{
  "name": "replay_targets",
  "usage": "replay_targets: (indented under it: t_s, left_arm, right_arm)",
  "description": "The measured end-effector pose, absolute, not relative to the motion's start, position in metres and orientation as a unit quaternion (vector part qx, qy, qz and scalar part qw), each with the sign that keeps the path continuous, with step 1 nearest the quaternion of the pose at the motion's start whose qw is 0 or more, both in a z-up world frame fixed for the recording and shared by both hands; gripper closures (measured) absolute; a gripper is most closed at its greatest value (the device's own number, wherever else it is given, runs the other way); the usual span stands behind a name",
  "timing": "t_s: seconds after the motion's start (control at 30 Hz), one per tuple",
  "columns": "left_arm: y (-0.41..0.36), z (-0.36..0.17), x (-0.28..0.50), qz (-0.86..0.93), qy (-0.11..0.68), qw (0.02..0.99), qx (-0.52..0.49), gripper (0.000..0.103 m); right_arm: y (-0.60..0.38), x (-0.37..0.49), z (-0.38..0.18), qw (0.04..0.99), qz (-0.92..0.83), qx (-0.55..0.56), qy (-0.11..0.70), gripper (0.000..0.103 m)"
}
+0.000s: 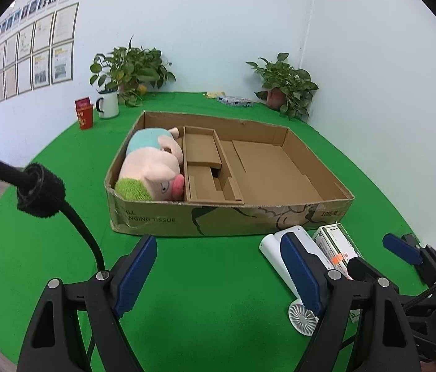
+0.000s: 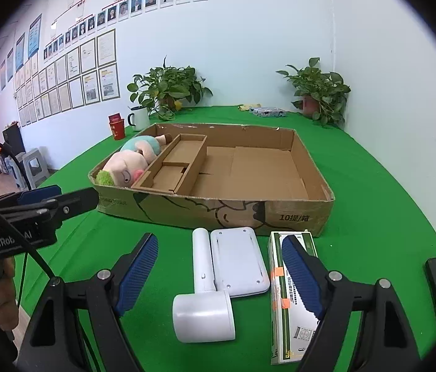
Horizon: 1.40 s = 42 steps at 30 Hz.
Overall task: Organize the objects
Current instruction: 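Move both grippers back toward the white hair dryer, then close the right gripper around the white hair dryer's head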
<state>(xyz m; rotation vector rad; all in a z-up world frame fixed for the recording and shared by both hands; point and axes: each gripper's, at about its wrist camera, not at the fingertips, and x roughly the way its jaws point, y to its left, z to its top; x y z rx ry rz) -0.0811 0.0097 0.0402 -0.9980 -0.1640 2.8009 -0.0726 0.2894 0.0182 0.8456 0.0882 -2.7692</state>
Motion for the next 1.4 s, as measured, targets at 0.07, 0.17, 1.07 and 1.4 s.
replay_targets:
  t_s: [0.07, 0.17, 1.07, 1.4]
  left_arm:
    - [0.012, 0.032, -0.087, 0.931, -0.058, 0.092, -0.349, 0.023]
    - [0.017, 0.015, -0.098, 0.914, -0.075, 0.126, -0.379, 0.028]
    - [0.029, -0.061, -0.160, 0.789, -0.226, 0.276, -0.500, 0.041]
    - [0.039, -0.083, -0.167, 0.751, -0.233, 0.288, -0.547, 0.054]
  right_arm:
    - [0.295, -0.074, 0.009, 0.129, -0.945, 0.300, 0.022, 0.022]
    - [0.308, -0.072, -0.011, 0.138, -0.941, 0.310, -0.005, 0.022]
    - [0.268, -0.038, -0.051, 0.187, -0.906, 0.379, 0.028, 0.048]
    - [0.257, -0.034, -0.049, 0.200, -0.893, 0.403, 0.002, 0.046]
